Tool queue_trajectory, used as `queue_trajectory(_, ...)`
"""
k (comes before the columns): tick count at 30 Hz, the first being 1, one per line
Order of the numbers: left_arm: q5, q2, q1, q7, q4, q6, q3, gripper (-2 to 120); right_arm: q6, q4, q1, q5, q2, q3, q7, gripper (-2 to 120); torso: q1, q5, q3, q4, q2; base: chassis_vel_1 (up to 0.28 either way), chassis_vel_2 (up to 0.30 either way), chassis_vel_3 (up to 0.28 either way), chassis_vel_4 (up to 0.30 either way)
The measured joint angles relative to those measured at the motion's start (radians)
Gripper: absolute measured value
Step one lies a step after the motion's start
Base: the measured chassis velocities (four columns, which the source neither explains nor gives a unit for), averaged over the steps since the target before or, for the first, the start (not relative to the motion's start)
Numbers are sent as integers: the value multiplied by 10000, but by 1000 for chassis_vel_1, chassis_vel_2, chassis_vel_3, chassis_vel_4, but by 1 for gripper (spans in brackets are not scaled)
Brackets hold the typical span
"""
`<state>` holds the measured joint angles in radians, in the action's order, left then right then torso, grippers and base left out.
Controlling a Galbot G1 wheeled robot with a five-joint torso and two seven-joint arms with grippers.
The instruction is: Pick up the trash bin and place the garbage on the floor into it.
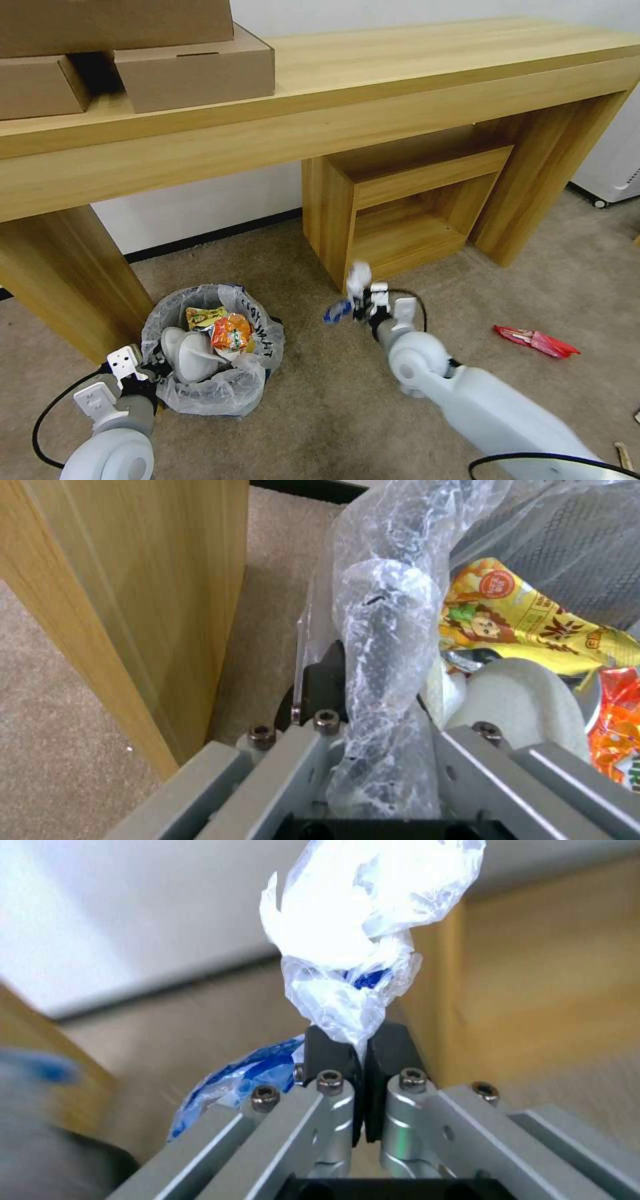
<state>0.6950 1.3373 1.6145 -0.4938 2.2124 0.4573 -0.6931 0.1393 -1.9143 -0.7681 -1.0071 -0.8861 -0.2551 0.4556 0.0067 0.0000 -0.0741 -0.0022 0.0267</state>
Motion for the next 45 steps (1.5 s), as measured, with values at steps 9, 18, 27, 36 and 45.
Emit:
queue_trajectory(9,-26,106,-46,-23,64,104,76,1,-1972,-1324,400,671,681,-254,-2739,0,0,1,0,0,0,0,0,0,0)
queue_trajectory(18,-31,187,-88,-56,312,262,125,1,-1634,-2444,1841,1,1098,-2436,-2513,0,0,-1,0,-1,0,0,0,0,0)
queue_trajectory(27,-117,326,22,-52,532,278,175,1,-1184,-1675,3568,-320,408,-4866,-1732,0,0,-1,-1,0,0,0,0,0,0)
queue_trajectory(36,-168,349,243,-15,728,207,97,1,-1147,-883,5210,-331,-71,-6882,-1410,0,0,-2,-2,0,0,0,0,0,0)
queue_trajectory(45,-186,365,407,13,908,136,19,1,-1032,-278,5622,-301,-594,-7787,-1028,0,0,0,-1,-1,0,0,0,0,0)
